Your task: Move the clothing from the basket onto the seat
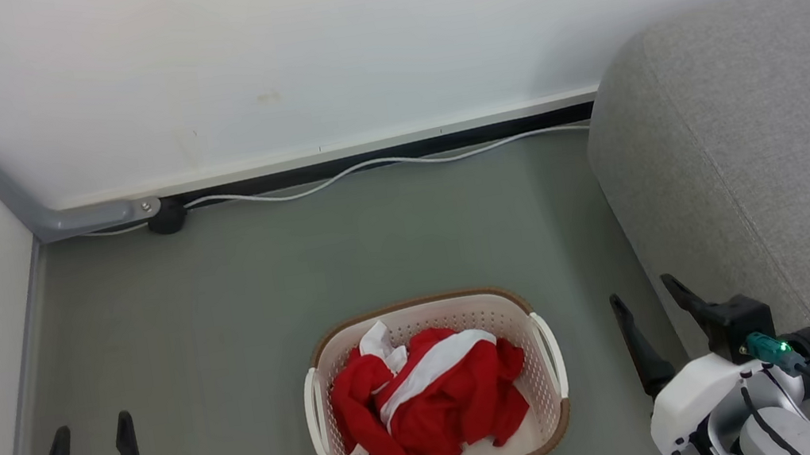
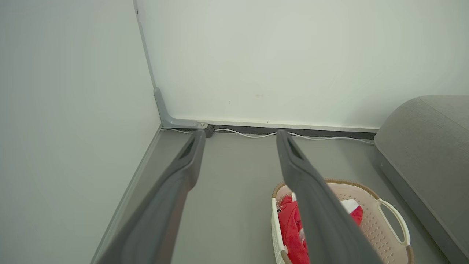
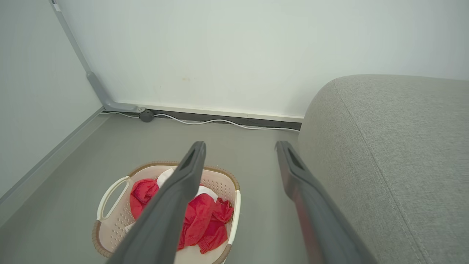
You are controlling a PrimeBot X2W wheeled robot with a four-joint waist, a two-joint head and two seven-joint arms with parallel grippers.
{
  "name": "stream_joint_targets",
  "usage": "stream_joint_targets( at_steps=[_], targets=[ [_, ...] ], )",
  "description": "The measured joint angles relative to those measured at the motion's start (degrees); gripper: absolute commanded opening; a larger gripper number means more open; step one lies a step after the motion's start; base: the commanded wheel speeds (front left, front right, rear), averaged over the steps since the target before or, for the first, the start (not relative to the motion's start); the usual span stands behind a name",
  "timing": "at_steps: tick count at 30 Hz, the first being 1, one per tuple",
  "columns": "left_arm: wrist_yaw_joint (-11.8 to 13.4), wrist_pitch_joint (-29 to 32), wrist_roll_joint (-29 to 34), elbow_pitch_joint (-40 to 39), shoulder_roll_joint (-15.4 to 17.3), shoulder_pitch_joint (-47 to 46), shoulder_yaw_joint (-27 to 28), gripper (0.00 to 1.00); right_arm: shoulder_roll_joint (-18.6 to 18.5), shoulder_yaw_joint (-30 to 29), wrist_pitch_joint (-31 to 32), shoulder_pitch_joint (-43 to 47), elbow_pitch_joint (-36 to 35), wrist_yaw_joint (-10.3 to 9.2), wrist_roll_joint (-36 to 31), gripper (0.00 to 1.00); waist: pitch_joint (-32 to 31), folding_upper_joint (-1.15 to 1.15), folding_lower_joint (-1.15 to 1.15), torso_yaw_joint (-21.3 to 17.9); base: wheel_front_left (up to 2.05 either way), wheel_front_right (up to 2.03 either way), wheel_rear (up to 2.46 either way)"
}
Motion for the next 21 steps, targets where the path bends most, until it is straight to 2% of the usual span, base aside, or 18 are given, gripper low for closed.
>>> stream_joint_targets(
  at_steps=[13,21],
  targets=[
    [-0.01,0.0,-1.55,-2.16,1.82,-3.08,-4.89,1.0,2.16,2.18,-0.01,-3.25,0.62,0.22,-1.82,1.0,7.67,0.0,0.0,0.27,0.0,0.0,0.0],
    [-0.13,0.0,-2.77,-3.99,3.85,-8.15,-11.14,1.0,3.66,3.59,-0.02,-9.5,0.44,0.37,-4.32,1.0,14.7,0.0,0.0,0.51,0.0,0.0,0.0]
  ],
)
